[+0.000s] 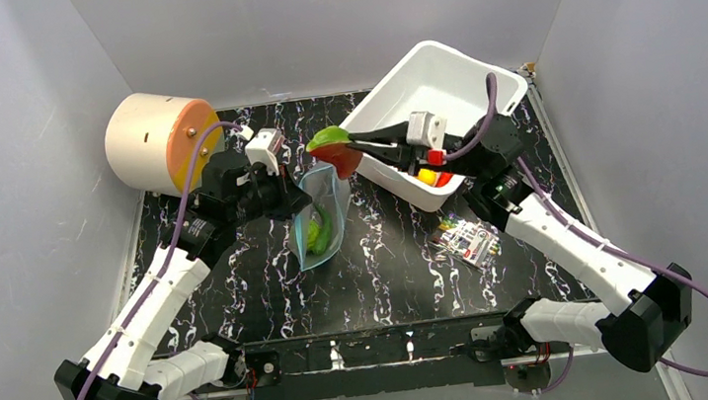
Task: Place the food in the zip-top bag and seal the zipper
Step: Place the fake fruit in the zipper food storage bag.
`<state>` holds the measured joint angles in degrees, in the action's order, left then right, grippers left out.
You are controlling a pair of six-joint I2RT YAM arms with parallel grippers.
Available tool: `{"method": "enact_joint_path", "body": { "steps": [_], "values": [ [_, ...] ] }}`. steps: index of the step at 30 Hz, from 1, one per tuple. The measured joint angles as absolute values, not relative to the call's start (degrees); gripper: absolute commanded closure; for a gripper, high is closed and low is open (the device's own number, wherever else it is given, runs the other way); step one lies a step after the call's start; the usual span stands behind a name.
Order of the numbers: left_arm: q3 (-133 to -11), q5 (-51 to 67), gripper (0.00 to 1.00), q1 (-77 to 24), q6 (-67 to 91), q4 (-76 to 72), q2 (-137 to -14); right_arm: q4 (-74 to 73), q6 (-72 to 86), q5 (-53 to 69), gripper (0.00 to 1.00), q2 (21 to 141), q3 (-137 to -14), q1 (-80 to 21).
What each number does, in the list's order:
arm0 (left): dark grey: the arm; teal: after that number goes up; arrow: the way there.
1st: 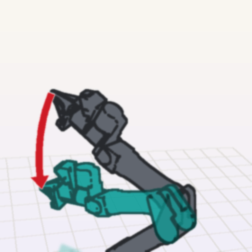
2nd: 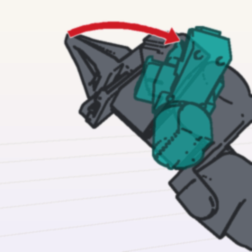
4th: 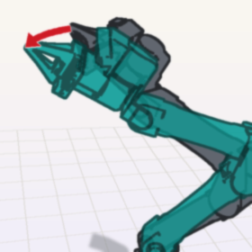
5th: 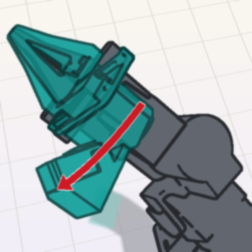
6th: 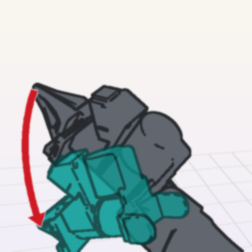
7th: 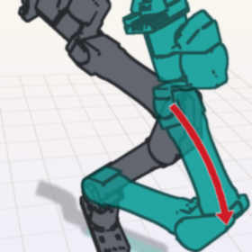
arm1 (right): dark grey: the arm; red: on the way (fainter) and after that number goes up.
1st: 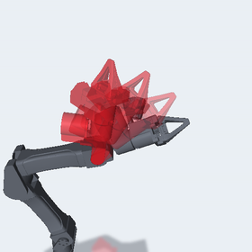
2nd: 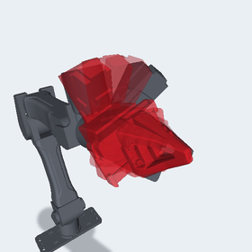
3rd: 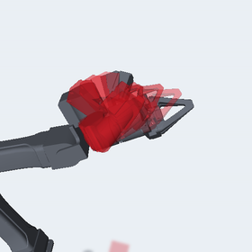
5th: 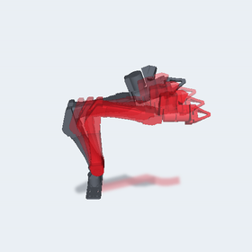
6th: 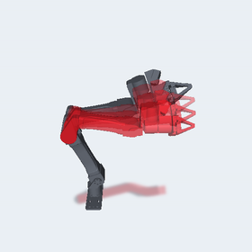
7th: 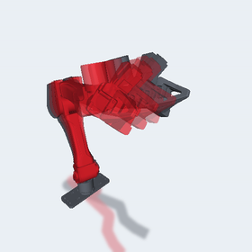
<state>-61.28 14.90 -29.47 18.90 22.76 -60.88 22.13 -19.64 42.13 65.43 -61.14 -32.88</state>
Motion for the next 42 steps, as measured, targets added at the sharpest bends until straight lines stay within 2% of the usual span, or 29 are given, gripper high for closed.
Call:
{"method": "enact_joint_path", "body": {
  "steps": [11, 21, 31, 39, 42],
  "values": [
    [-61.3, 19.0, 1.00, -29.5, 19.5, 22.7, -60.2, 28.9, -20.7, 53.5, 1.00, 66.5, -59.1, -35.9],
    [-61.1, 21.4, 1.00, -29.5, 19.6, 21.4, -59.5, 29.6, -23.7, 57.8, 1.00, 71.7, -59.1, -37.8],
    [-61.1, 22.8, 1.00, -29.5, 18.4, 21.4, -58.0, 10.4, -40.9, 59.9, 1.00, 74.3, -62.8, -37.9],
    [-61.0, 24.2, 1.00, -29.5, 16.4, 21.5, -57.1, -6.0, -54.3, 56.2, 1.00, 75.1, -66.3, -37.9],
    [-60.9, 24.2, 1.00, -29.5, 15.9, 21.5, -57.2, -10.9, -58.0, 54.8, 0.94, 75.5, -68.4, -37.9]
  ]
}}
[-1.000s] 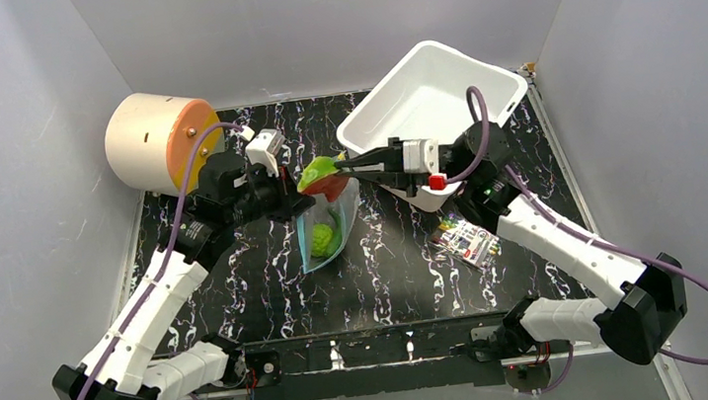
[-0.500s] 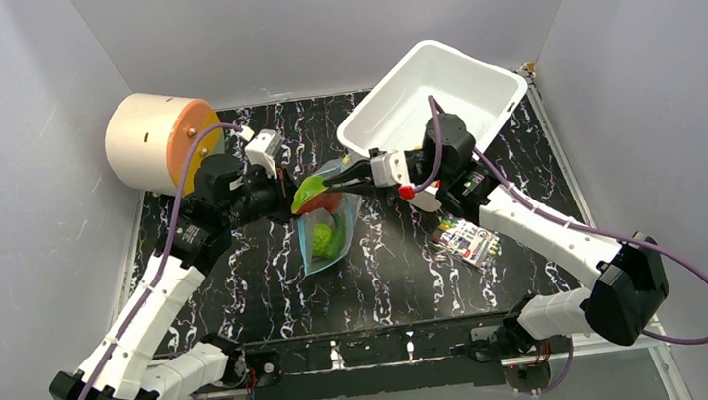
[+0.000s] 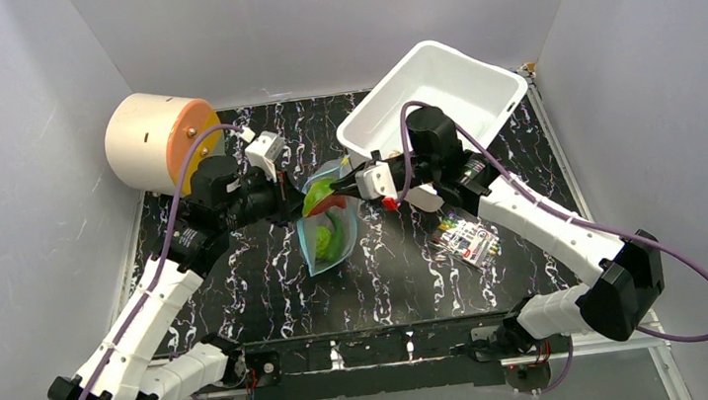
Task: Place the food in the zip-top bag and seal the zipper
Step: Place the fake fruit in the zipper food storage bag, then pick up the fake fruit from the bin.
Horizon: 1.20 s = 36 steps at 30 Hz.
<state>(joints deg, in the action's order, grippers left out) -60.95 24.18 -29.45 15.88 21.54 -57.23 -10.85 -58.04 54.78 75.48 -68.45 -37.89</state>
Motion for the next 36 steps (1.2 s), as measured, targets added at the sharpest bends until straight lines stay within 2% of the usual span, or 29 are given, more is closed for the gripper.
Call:
{"method": "enact_joint_path", "body": {
  "steps": [1, 4, 6, 14, 19, 22, 25, 31, 36],
  "values": [
    [-60.9, 24.2, 1.00, -29.5, 15.8, 21.5, -57.2, -12.1, -58.9, 54.2, 0.88, 75.5, -68.8, -37.9],
    [-60.9, 24.2, 1.00, -29.5, 15.6, 21.5, -57.3, -14.9, -60.6, 52.7, 0.62, 75.5, -69.3, -37.9],
    [-60.9, 24.2, 1.00, -29.5, 15.5, 21.5, -57.4, -15.8, -61.1, 51.7, 0.56, 75.5, -69.3, -37.9],
    [-60.9, 23.1, 1.00, -29.5, 15.2, 21.5, -58.0, -12.6, -54.4, 50.9, 0.55, 75.2, -69.0, -37.9],
    [-59.8, 19.9, 1.00, -29.5, 14.0, 20.7, -57.9, 6.9, -34.0, 48.1, 0.56, 71.4, -61.5, -37.9],
    [-57.7, 16.2, 1.00, -29.5, 12.0, 20.1, -57.9, 19.3, -19.8, 42.0, 0.54, 69.0, -56.7, -37.9],
    [-56.9, 11.4, 1.00, -29.5, 9.9, 20.2, -57.9, 23.9, -9.1, 32.8, 0.53, 68.6, -56.9, -37.9],
    [-56.1, 2.2, 1.00, -29.5, 6.6, 18.2, -55.6, 13.9, 4.3, 8.7, 0.53, 71.6, -67.7, -37.9],
    [-52.9, -2.7, 1.00, -29.5, 5.1, 16.7, -52.9, 3.2, 9.4, -6.3, 0.51, 75.0, -73.3, -37.4]
  ]
}}
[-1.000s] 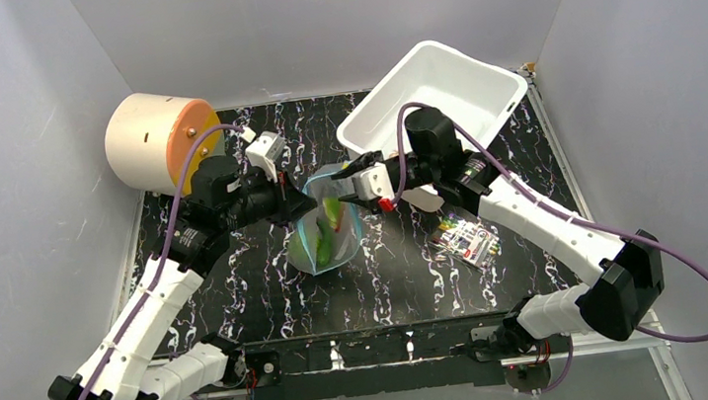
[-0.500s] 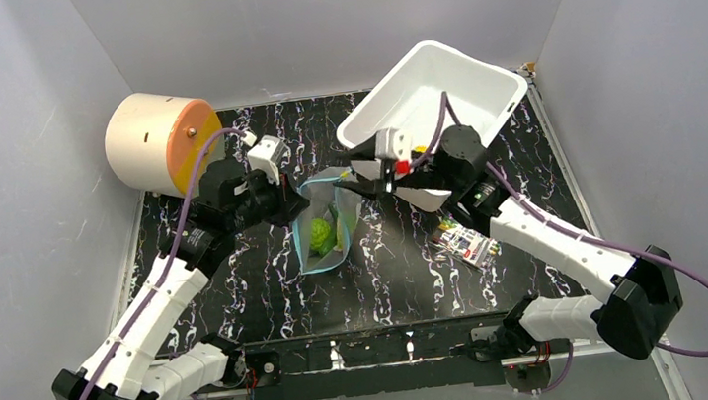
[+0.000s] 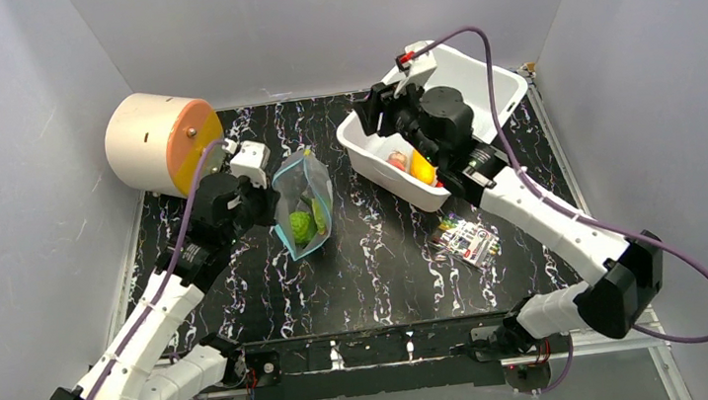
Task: Place the food in the zip-top bag and seal the zipper
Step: Pick up the fake fruit from the bin.
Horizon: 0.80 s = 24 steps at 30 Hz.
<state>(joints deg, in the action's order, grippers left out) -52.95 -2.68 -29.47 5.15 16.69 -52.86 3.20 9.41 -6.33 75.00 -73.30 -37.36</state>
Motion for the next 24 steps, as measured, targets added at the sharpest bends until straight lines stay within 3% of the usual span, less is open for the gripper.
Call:
{"method": "enact_joint_path", "body": {
  "steps": [12, 19, 24],
  "values": [
    [-55.8, -16.4, 1.00, -29.5, 4.6, 19.7, -56.9, -20.3, 18.2, -19.8, 0.49, 88.3, -81.2, -31.8],
    [-58.0, -23.2, 1.00, -29.5, 4.7, 21.5, -57.6, -25.3, 19.9, -22.2, 0.43, 96.7, -84.3, -26.3],
    [-61.8, -25.0, 1.00, -29.5, 5.6, 22.5, -60.0, -25.8, 19.8, -24.2, 0.44, 102.9, -85.1, -23.2]
  ]
}}
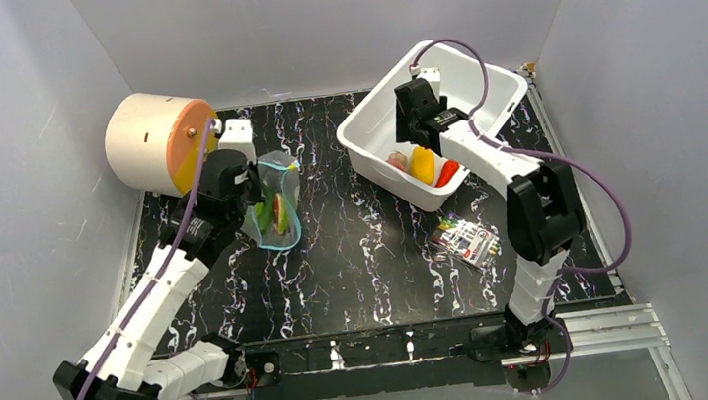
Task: Place the food in the zip-top bag and seal the zipper
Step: Pick up the fake fruit from the bin.
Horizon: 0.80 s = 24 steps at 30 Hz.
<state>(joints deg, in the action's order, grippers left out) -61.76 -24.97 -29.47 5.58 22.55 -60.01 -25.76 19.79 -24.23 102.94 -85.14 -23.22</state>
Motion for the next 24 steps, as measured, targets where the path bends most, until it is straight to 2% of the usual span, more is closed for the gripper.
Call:
{"method": "enact_joint_path", "body": {
  "steps": [3, 8, 17, 24],
  "values": [
    [-63.2, -24.9, 1.00, -29.5, 6.9, 23.3, -62.4, -27.3, 20.6, -24.0, 0.51, 106.5, -87.4, -21.5],
    [-66.0, -22.4, 1.00, -29.5, 9.8, 26.9, -66.9, -30.2, 24.2, -23.0, 0.50, 110.5, -92.4, -18.1],
    [-68.0, -17.3, 1.00, -29.5, 15.8, 33.4, -70.8, -35.5, 24.5, -16.4, 0.28, 114.9, -98.2, -14.6],
    [-67.4, -13.5, 1.00, -29.5, 18.1, 35.0, -70.8, -36.6, 20.9, -11.6, 0.27, 115.7, -97.7, -15.0]
  ]
}}
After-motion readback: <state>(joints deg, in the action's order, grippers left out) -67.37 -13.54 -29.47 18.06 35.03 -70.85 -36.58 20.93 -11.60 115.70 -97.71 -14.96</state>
